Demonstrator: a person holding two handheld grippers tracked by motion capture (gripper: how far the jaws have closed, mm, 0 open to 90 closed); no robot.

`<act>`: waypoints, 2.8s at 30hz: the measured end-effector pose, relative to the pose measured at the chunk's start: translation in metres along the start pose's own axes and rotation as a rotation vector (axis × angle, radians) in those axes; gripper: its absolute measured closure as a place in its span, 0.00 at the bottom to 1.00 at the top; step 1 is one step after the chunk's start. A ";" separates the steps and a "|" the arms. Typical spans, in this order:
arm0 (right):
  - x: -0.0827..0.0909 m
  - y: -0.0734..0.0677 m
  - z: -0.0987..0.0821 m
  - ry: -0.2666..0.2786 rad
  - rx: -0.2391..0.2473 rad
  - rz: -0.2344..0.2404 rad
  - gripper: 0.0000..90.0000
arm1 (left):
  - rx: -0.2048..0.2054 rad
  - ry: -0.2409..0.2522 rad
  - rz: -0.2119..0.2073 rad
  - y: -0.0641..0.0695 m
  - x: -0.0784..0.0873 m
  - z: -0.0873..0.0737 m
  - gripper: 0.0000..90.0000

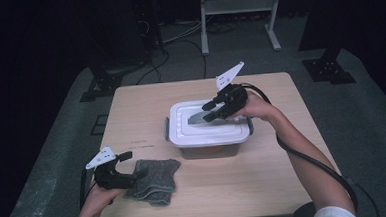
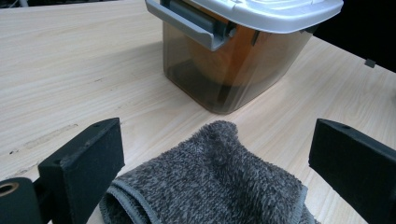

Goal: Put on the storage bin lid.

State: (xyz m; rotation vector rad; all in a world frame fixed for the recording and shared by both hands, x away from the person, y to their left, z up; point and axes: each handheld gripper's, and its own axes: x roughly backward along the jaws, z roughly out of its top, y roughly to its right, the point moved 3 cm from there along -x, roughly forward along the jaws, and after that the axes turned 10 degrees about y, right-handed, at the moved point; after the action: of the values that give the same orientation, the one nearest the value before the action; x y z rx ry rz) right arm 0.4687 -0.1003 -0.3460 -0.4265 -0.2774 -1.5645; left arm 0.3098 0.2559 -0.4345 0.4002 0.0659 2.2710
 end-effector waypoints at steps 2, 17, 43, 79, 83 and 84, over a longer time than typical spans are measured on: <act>0.004 -0.001 0.000 0.008 -0.003 -0.005 0.55 | -0.001 -0.003 0.001 0.000 0.000 0.000 0.03; 0.036 -0.016 -0.004 0.042 -0.010 -0.057 0.48 | -0.011 -0.004 -0.002 0.004 0.001 0.000 0.03; 0.088 -0.042 -0.026 0.063 -0.045 -0.139 0.40 | -0.010 -0.005 0.004 0.003 0.000 0.000 0.03; 0.137 -0.070 -0.088 0.090 -0.141 -0.223 0.38 | -0.011 -0.013 0.005 0.004 -0.001 -0.002 0.03; 0.138 -0.073 -0.094 0.088 -0.150 -0.226 0.38 | -0.011 -0.013 0.006 0.004 -0.001 -0.002 0.03; 0.138 -0.073 -0.095 0.090 -0.151 -0.229 0.37 | -0.011 -0.013 0.006 0.004 -0.001 -0.002 0.03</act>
State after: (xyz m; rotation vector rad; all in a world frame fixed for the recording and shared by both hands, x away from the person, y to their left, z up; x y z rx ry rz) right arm 0.3867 -0.2630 -0.3654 -0.4523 -0.1422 -1.8316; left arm 0.3068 0.2526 -0.4362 0.4101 0.0456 2.2737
